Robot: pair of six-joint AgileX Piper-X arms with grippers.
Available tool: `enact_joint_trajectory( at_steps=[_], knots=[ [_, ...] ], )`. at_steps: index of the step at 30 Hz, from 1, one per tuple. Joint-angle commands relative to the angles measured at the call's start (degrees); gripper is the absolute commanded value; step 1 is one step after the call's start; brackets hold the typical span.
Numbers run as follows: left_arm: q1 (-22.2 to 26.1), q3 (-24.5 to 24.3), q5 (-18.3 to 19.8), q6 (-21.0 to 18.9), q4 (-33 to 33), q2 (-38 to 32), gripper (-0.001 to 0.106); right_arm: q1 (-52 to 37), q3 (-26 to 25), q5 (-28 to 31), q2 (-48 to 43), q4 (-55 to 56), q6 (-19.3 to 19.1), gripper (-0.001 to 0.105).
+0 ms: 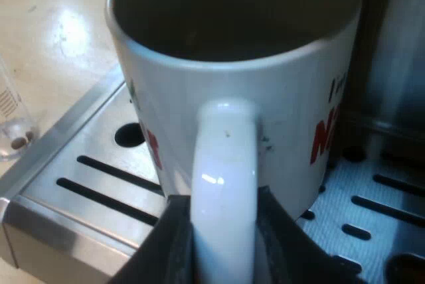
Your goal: Remove mug from coffee machine
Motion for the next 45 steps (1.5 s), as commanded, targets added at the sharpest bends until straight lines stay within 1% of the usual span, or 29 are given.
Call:
enact_joint_trajectory(
  at_steps=[1,6,9,11,13,19,24,33,36,38,45],
  knots=[
    [-0.2,-0.5,0.3,-0.2,-0.4,0.0,0.077,0.1,-0.1,0.4,-1.3,3.3,-0.9,0.000],
    [-0.2,-0.5,0.3,-0.2,-0.4,0.0,0.077,1.2,0.2,0.4,-3.0,7.1,-0.8,0.000],
    [-0.2,-0.5,0.3,-0.2,-0.4,0.0,0.077,1.6,1.1,0.6,-4.1,6.6,-0.8,0.000],
    [-0.2,-0.5,0.3,-0.2,-0.4,0.0,0.077,1.7,1.9,1.8,-4.9,6.5,-0.8,0.000],
    [-0.2,-0.5,0.3,-0.2,-0.4,0.0,0.077,1.7,3.1,2.0,-5.7,6.5,-0.7,0.000],
    [-0.2,-0.5,0.3,-0.2,-0.4,0.0,0.077,1.7,8.9,2.0,-10.8,4.0,-0.5,0.000],
    [-0.2,-0.5,0.3,-0.2,-0.4,0.0,0.077,1.7,12.3,1.8,-15.1,3.6,-0.5,0.000],
    [-0.2,-0.5,0.3,-0.2,-0.4,0.0,0.077,1.7,16.4,1.7,-21.9,3.2,-0.5,0.000],
    [-0.2,-0.5,0.3,-0.2,-0.4,0.0,0.077,1.7,16.9,1.7,-23.0,3.2,-0.5,0.000],
    [-0.2,-0.5,0.3,-0.2,-0.4,0.0,0.077,1.7,18.4,1.7,-25.5,3.2,-0.5,0.000],
    [-0.2,-0.5,0.3,-0.2,-0.4,0.0,0.077,1.9,20.3,1.7,-28.8,3.3,-0.5,0.000]
  ],
)
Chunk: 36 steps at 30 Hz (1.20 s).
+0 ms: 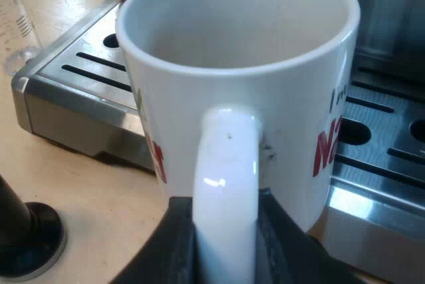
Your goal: Remove mug from coffee machine
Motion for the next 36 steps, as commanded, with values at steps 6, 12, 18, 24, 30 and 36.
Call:
enact_joint_trajectory(
  at_steps=[6,12,18,24,30,36],
  knots=[
    [-0.2,-0.5,0.3,-0.2,-0.4,0.0,0.077,0.2,0.5,0.2,-4.8,-2.4,-0.6,0.000],
    [-0.2,-0.5,0.3,-0.2,-0.4,0.0,0.077,0.2,3.2,2.2,-9.4,-1.6,-0.6,0.000],
    [-0.2,-0.5,0.3,-0.2,-0.4,0.0,0.077,0.2,5.7,4.7,-15.7,4.0,-0.6,0.000],
    [-0.2,-0.5,0.3,-0.2,-0.4,0.0,0.077,0.2,8.2,6.3,-21.8,5.2,-0.6,0.000],
    [-0.2,-0.5,0.3,-0.2,-0.4,0.0,0.077,0.2,10.8,13.6,-28.0,5.6,-0.6,0.000],
    [-0.2,-0.5,0.3,-0.2,-0.4,0.0,0.077,0.1,11.4,24.0,-31.7,7.6,-0.6,0.000]
  ],
)
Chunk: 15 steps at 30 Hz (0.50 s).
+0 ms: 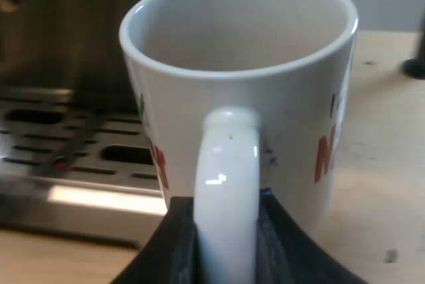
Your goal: Remove mug from coffee machine
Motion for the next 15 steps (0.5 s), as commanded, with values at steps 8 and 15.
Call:
enact_joint_trajectory(
  at_steps=[8,15],
  knots=[
    [-0.2,-0.5,0.3,-0.2,-0.4,0.0,0.077,0.1,-0.8,9.7,-1.6,-0.7,-0.6,0.000],
    [-0.2,-0.5,0.3,-0.2,-0.4,0.0,0.077,0.1,0.2,13.0,-1.5,-0.7,-0.6,0.000]
  ],
)
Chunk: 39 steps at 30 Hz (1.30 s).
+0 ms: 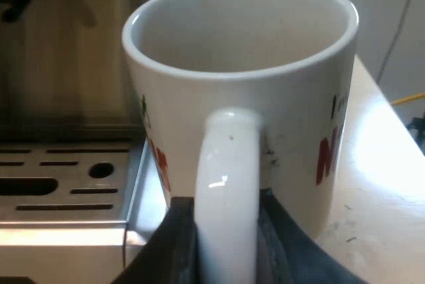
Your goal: Remove mug from coffee machine
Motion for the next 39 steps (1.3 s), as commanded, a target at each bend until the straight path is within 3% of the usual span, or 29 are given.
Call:
enact_joint_trajectory(
  at_steps=[1,12,14,16,20,25,27,34,39],
  knots=[
    [-0.2,-0.5,0.3,-0.2,-0.4,0.0,0.077,0.1,0.3,1.9,-0.6,-2.1,-0.6,0.000],
    [-0.2,-0.5,1.3,1.1,-3.0,0.0,0.077,-3.1,1.8,1.1,-0.5,-2.5,-0.6,0.000],
    [-0.2,-0.5,2.4,3.5,-4.3,0.0,0.077,-5.9,1.8,-1.5,-0.5,-2.7,0.8,0.000],
    [-0.2,-0.5,3.9,5.7,-5.9,0.1,0.077,-11.0,1.8,-8.4,-0.5,-2.8,2.6,0.000],
    [-0.2,-0.5,5.3,6.1,-8.0,1.3,0.077,-18.2,1.8,-14.3,0.0,-3.0,2.4,0.000],
    [-0.2,-0.4,10.2,6.1,-8.3,4.9,0.077,-27.2,1.8,-25.0,5.3,-7.2,1.7,0.000],
    [-0.2,-0.4,10.2,6.1,-8.6,6.1,0.077,-28.6,1.8,-26.7,7.5,-10.3,0.7,0.000],
    [-0.2,-0.4,10.2,6.1,-10.8,7.7,0.077,-29.3,1.8,-28.0,18.0,-21.2,-3.7,0.000],
    [-0.2,-0.4,10.2,6.1,-10.6,7.7,0.077,-29.3,1.8,-27.9,25.9,-30.1,-4.1,0.000]
  ],
)
